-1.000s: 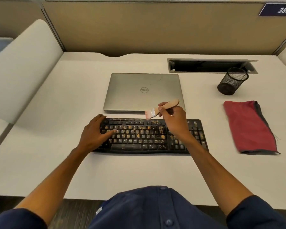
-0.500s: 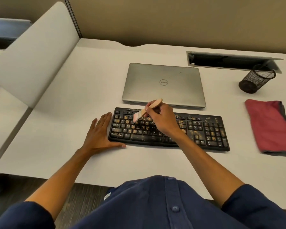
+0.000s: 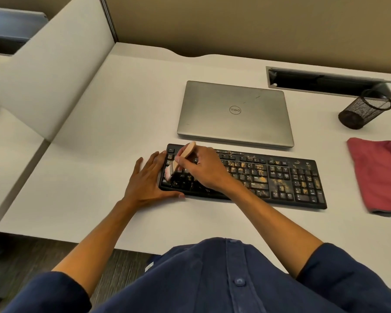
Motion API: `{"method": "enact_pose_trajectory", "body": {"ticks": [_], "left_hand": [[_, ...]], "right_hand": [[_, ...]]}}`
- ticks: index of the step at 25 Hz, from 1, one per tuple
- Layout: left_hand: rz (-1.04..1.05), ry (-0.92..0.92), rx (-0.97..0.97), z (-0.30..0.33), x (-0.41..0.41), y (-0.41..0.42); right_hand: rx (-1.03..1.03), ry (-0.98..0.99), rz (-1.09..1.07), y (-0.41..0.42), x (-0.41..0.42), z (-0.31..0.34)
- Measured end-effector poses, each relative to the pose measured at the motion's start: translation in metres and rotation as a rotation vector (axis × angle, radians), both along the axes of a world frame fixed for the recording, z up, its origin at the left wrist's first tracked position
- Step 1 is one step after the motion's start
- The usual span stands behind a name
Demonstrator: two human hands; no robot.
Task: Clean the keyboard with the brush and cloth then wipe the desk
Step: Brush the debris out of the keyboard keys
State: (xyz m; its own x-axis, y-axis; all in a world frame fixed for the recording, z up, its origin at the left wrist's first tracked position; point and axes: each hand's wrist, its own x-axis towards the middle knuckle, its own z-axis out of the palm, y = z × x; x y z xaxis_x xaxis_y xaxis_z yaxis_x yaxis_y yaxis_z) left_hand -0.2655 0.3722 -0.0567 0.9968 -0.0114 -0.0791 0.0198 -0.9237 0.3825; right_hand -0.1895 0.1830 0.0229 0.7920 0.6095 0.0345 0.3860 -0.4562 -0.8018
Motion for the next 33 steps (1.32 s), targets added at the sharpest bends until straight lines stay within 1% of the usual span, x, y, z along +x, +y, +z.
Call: {"method": "enact_pose_trajectory", "body": {"ticks": [2,7,10,12,15,19,20,23,25,30,33], "left_hand": [[-0.001,-0.005,-0.008,-0.002,0.001,0.001],[0.017,-0.039,-0.052,-0.006,0.001,0.002],[0.033,-0.034,-0.077,-0.007,0.003,0.003],[0.045,-0.038,-0.091,-0.008,0.003,0.003],[0.065,-0.043,-0.107,-0.01,0.003,0.002],[0.08,-0.057,-0.128,-0.01,0.003,0.003],[0.077,-0.059,-0.129,-0.01,0.002,0.003],[0.063,-0.067,-0.122,-0.01,0.003,0.003],[0.066,-0.063,-0.117,-0.011,0.003,0.004],[0.078,-0.048,-0.132,-0.01,0.002,0.003],[0.085,-0.041,-0.128,-0.009,0.003,0.001]], "right_hand": [[-0.054,-0.046,-0.006,0.004,0.002,-0.004],[-0.2,-0.164,-0.1,0.007,0.02,0.0],[-0.155,-0.155,-0.116,0.011,0.024,0.005],[-0.119,-0.128,-0.062,0.018,0.023,0.006],[-0.214,-0.152,-0.029,0.021,0.028,0.004],[-0.251,-0.2,-0.136,0.016,0.042,0.006],[-0.227,-0.194,-0.141,0.018,0.042,0.007],[-0.144,-0.098,-0.095,0.026,0.038,0.01],[-0.177,-0.07,-0.074,0.026,0.04,0.006],[-0.249,-0.002,-0.163,0.003,0.058,0.004],[-0.203,-0.027,-0.169,0.003,0.056,0.009]]}}
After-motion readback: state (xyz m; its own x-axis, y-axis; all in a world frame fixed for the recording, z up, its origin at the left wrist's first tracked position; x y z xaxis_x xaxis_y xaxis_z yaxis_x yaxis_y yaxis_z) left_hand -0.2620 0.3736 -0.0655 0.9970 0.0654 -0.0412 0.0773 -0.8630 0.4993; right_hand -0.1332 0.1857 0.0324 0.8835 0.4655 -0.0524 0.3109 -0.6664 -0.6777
